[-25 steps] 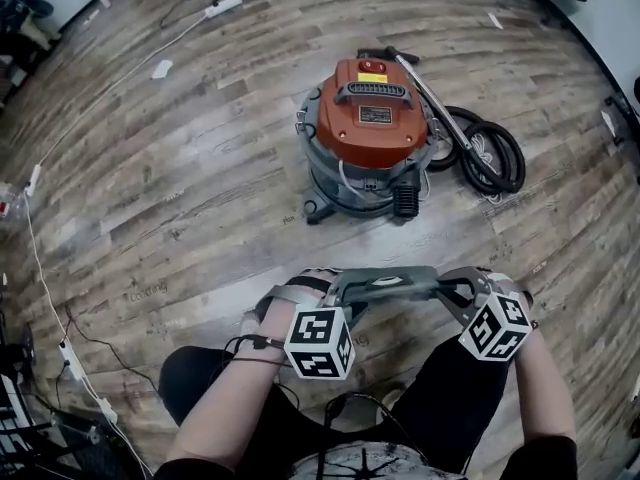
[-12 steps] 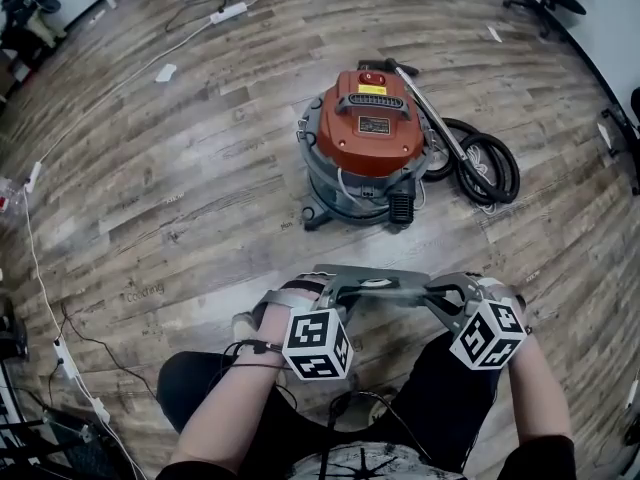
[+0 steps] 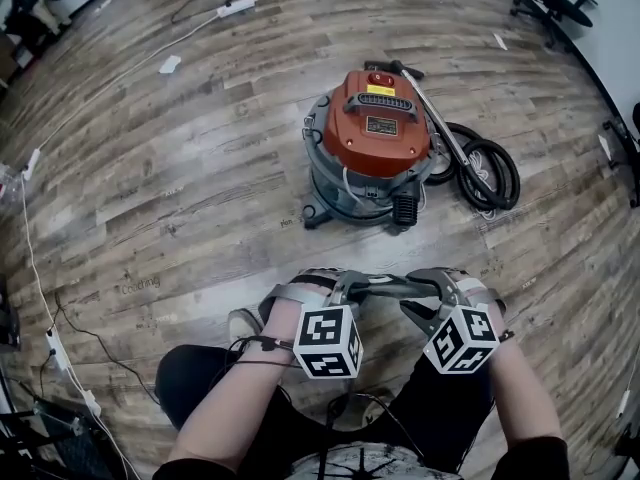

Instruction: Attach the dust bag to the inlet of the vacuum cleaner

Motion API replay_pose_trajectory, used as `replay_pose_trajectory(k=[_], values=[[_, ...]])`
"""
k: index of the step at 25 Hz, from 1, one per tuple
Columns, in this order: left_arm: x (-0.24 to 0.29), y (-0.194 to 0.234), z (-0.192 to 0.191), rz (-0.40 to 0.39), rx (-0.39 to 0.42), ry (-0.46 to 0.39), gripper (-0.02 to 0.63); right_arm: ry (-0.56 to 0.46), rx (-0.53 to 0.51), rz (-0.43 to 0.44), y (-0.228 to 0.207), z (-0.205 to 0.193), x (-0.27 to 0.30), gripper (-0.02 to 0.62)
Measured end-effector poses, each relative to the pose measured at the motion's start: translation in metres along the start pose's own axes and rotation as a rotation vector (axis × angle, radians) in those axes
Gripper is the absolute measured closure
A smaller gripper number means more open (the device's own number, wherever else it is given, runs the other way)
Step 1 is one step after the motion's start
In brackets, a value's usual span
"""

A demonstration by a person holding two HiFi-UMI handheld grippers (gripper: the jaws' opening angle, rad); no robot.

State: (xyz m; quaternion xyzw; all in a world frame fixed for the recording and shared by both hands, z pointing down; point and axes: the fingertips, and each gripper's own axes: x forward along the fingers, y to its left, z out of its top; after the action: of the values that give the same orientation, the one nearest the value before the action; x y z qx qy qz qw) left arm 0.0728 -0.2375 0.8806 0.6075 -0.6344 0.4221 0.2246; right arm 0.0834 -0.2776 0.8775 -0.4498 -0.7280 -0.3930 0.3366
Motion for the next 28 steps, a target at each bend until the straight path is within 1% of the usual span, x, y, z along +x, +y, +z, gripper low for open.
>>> replay_pose_trajectory(k=[1,3,4,6,7,10,12,15,17,19,21,25,28], values=[[-0.001,-0.001,0.004,0.0,0.002,-0.008,0.578,0.007,-0.008,-0.011,-0.001,-0.001,0.002,0.401],[-0.003,-0.003,0.009,-0.004,0.002,-0.021,0.578,0.015,-0.027,-0.034,-0.003,-0.002,0.004,0.461],[-0.003,-0.005,0.009,-0.004,0.0,-0.023,0.578,0.019,-0.039,-0.043,-0.003,-0.003,0.004,0.501],[-0.002,-0.007,0.01,-0.002,-0.002,-0.019,0.578,0.031,-0.068,-0.057,-0.001,-0.005,0.004,0.544],[-0.001,-0.008,0.01,0.001,0.0,-0.015,0.578,0.038,-0.081,-0.066,0.0,-0.006,0.003,0.552],[0.001,-0.009,0.015,0.024,0.017,-0.007,0.578,0.043,-0.081,-0.087,0.0,-0.01,-0.001,0.561],[0.0,-0.004,0.021,0.049,0.004,-0.02,0.574,0.031,-0.069,-0.112,-0.004,-0.012,-0.007,0.563],[-0.005,0.0,0.028,0.066,-0.034,-0.041,0.556,0.002,-0.065,-0.159,-0.008,-0.009,-0.02,0.565],[-0.005,-0.001,0.032,0.078,-0.026,-0.037,0.543,-0.02,-0.062,-0.18,-0.009,-0.009,-0.029,0.566],[-0.002,-0.004,0.035,0.095,0.01,-0.026,0.545,-0.031,-0.057,-0.184,-0.008,-0.012,-0.036,0.566],[-0.002,-0.007,0.037,0.113,0.035,-0.02,0.563,-0.047,-0.051,-0.179,-0.007,-0.013,-0.038,0.565],[-0.009,-0.014,0.038,0.123,0.034,-0.01,0.575,-0.08,-0.057,-0.158,-0.003,-0.01,-0.042,0.565],[-0.015,-0.001,0.042,0.135,0.038,0.015,0.575,-0.075,-0.084,-0.174,-0.015,-0.006,-0.047,0.565]])
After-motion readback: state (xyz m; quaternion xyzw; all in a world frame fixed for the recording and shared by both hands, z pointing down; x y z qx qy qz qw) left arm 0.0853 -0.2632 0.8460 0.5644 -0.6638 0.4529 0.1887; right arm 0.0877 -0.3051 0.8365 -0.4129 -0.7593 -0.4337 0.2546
